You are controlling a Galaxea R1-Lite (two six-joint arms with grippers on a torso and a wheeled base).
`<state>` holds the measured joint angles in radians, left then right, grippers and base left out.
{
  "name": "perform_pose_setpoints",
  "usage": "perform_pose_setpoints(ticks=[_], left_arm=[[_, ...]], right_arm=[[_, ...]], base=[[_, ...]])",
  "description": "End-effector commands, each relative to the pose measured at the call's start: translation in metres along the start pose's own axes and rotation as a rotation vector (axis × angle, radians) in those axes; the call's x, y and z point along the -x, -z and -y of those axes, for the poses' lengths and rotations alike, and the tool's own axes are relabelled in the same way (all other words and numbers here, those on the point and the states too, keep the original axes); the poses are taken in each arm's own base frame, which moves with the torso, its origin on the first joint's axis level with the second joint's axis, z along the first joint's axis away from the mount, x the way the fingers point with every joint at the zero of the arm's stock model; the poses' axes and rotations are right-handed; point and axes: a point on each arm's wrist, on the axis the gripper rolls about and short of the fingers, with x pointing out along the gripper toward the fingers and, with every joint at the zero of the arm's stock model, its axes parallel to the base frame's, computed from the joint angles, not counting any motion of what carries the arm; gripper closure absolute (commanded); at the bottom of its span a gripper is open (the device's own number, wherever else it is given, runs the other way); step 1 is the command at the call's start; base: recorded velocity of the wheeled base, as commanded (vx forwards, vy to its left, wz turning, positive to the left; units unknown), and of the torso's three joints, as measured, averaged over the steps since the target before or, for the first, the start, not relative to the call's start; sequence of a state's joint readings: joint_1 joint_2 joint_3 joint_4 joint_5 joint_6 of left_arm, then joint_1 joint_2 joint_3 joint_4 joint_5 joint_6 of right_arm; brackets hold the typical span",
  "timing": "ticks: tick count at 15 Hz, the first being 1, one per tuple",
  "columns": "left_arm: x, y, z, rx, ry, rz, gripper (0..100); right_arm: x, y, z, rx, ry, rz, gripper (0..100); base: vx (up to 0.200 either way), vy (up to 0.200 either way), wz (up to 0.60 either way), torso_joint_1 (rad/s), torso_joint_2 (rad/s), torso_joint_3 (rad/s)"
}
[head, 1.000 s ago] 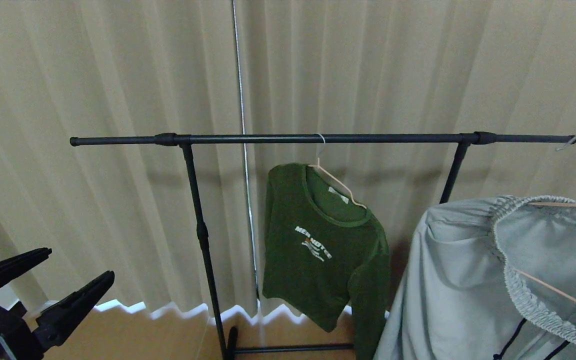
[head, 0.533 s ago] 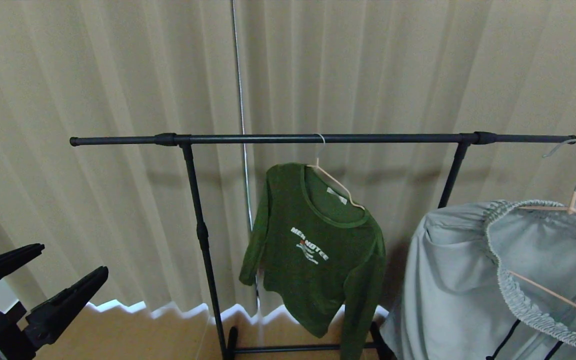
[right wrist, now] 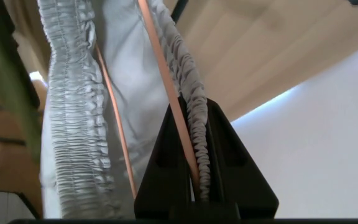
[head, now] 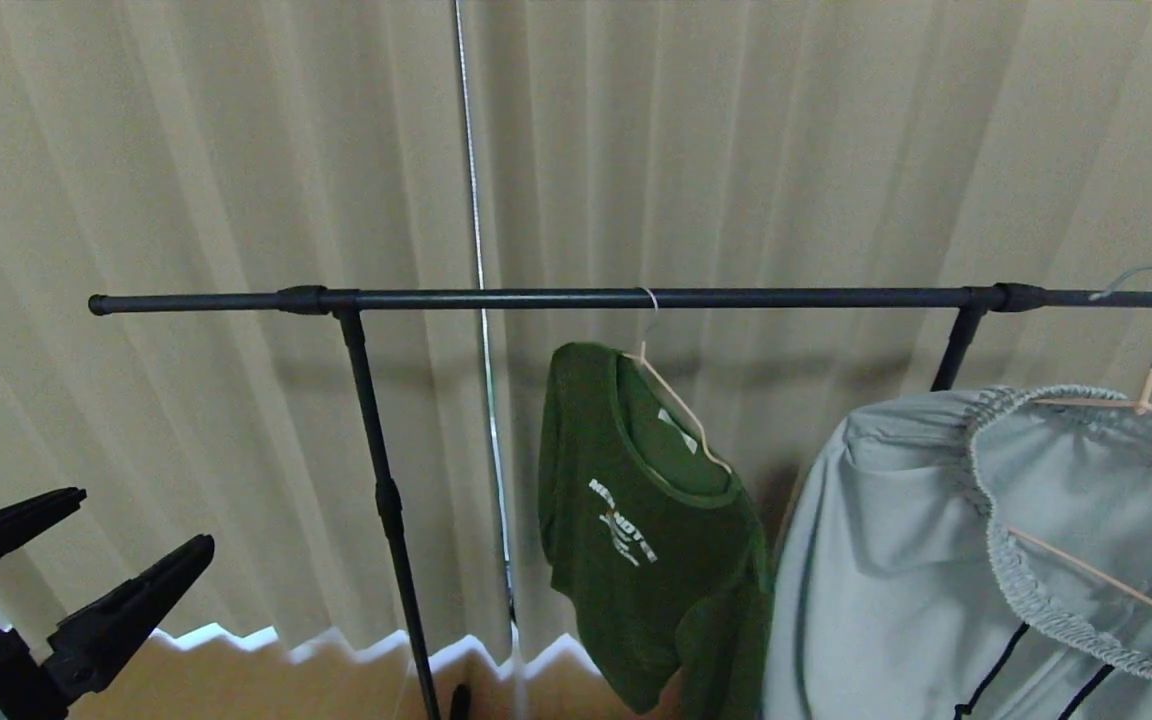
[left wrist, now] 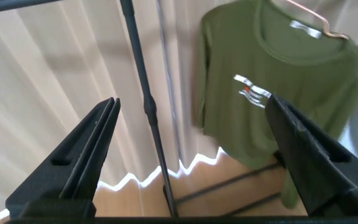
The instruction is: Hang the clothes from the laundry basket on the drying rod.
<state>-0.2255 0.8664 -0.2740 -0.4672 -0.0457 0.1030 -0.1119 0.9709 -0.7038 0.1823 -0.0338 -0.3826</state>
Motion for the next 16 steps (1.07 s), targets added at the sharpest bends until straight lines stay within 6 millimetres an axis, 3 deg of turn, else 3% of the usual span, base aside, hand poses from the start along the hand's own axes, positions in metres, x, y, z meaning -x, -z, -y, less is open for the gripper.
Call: perform_pose_setpoints(ticks=[1, 5, 11, 16], left_arm=[[0.0, 0.0, 0.0, 0.0, 0.0, -0.002, 0], [-0.001, 0.002, 0.0, 0.001, 0.001, -0.008, 0], [0.0, 0.003, 0.0, -0.001, 0.003, -0.01, 0], [-0.001, 0.002, 0.0, -0.001, 0.001, -0.011, 0]], right_arm=[[-0.002, 0.002, -0.001, 0.002, -0.007, -0.01, 100], [-0.004, 0.005, -0.003, -0.011, -0.017, -0.02, 100], [-0.019, 0.004, -0.01, -0.032, -0.079, -0.032, 100], [-0.074, -0.012, -0.03, -0.07, -0.169, -0.04, 100]], base=[[0.2, 0.0, 0.0, -0.002, 0.0, 0.002], [0.2, 0.0, 0.0, 0.004, 0.0, 0.002], [0.0, 0.0, 0.0, 0.0, 0.0, 0.0], [0.0, 0.0, 0.0, 0.0, 0.0, 0.0]])
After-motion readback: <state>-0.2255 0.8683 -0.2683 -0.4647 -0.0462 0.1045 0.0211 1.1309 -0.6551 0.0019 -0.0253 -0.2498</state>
